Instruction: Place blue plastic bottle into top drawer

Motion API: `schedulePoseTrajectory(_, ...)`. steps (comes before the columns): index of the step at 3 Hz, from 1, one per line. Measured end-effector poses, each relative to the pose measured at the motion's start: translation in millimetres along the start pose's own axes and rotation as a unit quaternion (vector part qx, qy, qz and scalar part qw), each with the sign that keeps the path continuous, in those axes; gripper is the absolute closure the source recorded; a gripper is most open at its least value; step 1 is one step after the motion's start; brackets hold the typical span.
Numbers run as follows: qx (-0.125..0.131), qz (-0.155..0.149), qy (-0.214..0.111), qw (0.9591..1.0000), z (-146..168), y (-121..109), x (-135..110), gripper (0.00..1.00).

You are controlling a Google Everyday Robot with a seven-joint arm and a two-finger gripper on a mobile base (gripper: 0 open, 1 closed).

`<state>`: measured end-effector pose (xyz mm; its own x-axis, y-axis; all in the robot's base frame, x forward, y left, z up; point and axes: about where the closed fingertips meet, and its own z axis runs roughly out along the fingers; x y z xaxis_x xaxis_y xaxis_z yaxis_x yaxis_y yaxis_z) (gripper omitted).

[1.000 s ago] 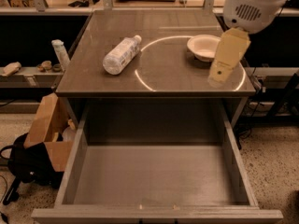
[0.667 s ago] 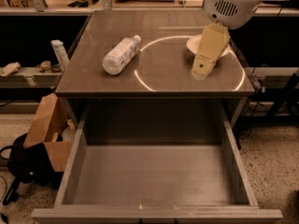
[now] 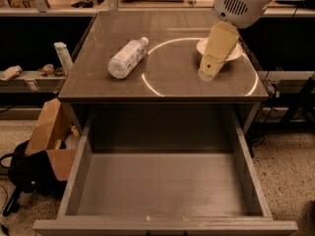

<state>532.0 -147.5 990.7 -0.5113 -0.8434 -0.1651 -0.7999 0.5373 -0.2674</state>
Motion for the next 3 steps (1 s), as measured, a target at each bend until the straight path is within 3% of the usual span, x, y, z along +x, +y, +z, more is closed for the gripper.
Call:
schedulePoseTrajectory(1,-0.043,0.014,-0.007,0.999,9,-3,-4,0.0)
schedulePoseTrajectory(2,-0.111,0.038,-0.063,0.9911,8,-12,-28,0.0)
schedulePoseTrajectory(3,-0.159,0.065,-0.159,0.9722,3,-27,-75,0.0)
